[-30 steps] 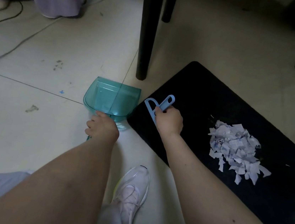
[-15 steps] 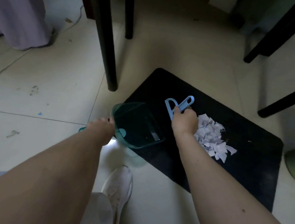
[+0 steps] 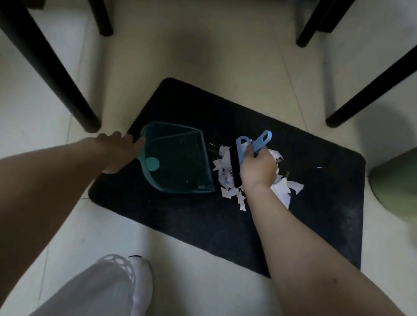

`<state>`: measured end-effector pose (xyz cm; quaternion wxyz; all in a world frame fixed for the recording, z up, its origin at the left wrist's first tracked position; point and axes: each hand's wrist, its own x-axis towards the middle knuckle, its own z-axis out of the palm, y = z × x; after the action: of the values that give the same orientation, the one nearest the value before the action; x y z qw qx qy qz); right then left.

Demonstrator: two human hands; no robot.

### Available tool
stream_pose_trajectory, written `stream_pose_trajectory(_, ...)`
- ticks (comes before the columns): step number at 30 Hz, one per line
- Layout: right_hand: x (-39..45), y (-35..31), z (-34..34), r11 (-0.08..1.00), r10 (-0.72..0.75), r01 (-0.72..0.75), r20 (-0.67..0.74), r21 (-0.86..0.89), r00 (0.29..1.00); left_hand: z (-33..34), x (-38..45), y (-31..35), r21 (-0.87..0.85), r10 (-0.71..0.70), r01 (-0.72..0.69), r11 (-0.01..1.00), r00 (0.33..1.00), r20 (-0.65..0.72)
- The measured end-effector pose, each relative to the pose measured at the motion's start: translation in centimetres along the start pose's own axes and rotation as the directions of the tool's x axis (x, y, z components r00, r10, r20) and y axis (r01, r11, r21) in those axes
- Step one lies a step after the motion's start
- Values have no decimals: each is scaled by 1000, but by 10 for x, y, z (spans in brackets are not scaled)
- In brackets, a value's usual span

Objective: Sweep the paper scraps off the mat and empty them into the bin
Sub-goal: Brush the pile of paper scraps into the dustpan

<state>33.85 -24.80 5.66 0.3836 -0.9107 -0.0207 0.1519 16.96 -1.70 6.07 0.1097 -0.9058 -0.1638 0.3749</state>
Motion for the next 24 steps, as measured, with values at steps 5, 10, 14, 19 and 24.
stream_pose_trajectory(5,21,5,15,1000,-9,8,-20,-5,1000,17,22,4,-14,55,-55,998,998,-17)
stream_pose_trajectory(10,33,9,26,999,-47,47,-45,-21,998,35,26,0,-97,45,-52,994,997,-65)
stream_pose_trajectory(14,43,14,35,992,-71,66,-46,-104,996,47,28,10,-41,8,-13,999,993,-118)
stream_pose_trajectory(19,55,18,41,973,-85,77,-29,-217,996,51,37,31,31,-91,94,995,991,-99)
stream_pose_trajectory(24,61,21,47,957,-108,94,-35,-276,994,36,45,51,47,-137,137,989,990,-18)
